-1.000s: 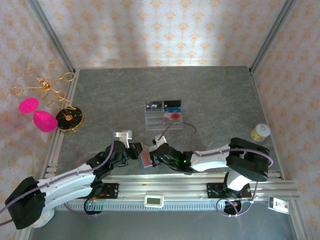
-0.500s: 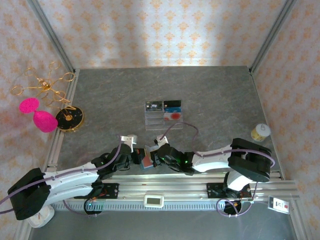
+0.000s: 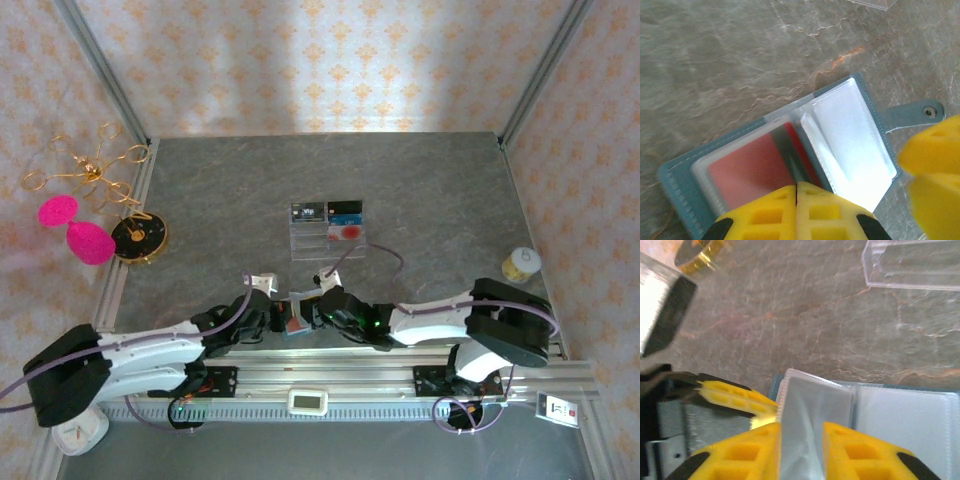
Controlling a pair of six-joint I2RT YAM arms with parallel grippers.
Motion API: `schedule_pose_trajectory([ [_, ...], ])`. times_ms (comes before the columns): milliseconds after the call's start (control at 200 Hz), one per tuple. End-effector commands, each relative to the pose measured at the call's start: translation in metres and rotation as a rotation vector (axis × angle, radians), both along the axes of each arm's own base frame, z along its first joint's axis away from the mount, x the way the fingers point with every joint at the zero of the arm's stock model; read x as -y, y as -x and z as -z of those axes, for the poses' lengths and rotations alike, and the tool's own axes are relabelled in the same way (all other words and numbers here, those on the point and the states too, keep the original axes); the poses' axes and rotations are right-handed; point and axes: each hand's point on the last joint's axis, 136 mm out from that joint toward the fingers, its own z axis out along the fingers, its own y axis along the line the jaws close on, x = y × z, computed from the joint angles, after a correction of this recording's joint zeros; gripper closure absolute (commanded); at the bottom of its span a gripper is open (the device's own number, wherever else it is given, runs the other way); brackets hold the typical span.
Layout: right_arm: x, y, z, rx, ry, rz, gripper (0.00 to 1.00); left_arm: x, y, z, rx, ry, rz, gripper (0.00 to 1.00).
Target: Take the credit cards out of the card holder
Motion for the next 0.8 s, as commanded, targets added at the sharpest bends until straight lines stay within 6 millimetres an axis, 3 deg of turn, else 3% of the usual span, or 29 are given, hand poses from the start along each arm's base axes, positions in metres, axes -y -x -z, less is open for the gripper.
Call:
schedule_pose_trajectory([
  [0, 0.028, -0.01, -0.015, 0.03, -0.02, 0.11, 0.7, 0.035, -0.018, -0.041, 0.1, 0.084, 0.059, 1.0],
  [160, 0.054, -0.005, -0.013, 0.002, -0.007, 0.113, 0.71, 0.064, -0.024, -0.035, 0.085, 0.062, 0.14, 1.0],
  [255, 0.061, -0.004, -0.012, -0.025, -0.019, 0.093, 0.71, 0.069, -0.03, -0.032, 0.077, 0.031, 0.14, 1.0],
  [375, 0.063, -0.008, -0.005, -0.054, -0.001, 0.058, 0.71, 0.047, -0.037, -0.057, 0.162, 0.041, 0.051, 1.0],
  [461, 0.061, -0.013, 0.001, -0.067, 0.029, 0.034, 0.71, 0.03, -0.035, -0.062, 0.175, 0.045, 0.012, 0.83],
  [541, 0.055, -0.018, 0.01, -0.092, 0.05, -0.005, 0.71, 0.02, -0.029, -0.052, 0.135, 0.048, -0.003, 0.74],
  [676, 0.046, -0.021, 0.025, -0.116, 0.087, -0.056, 0.7, 0.01, -0.018, -0.025, 0.068, 0.058, -0.014, 0.72],
  [796, 0.048, -0.021, 0.046, -0.154, 0.139, -0.052, 0.75, -0.003, -0.016, 0.0, 0.034, -0.003, -0.031, 0.89],
])
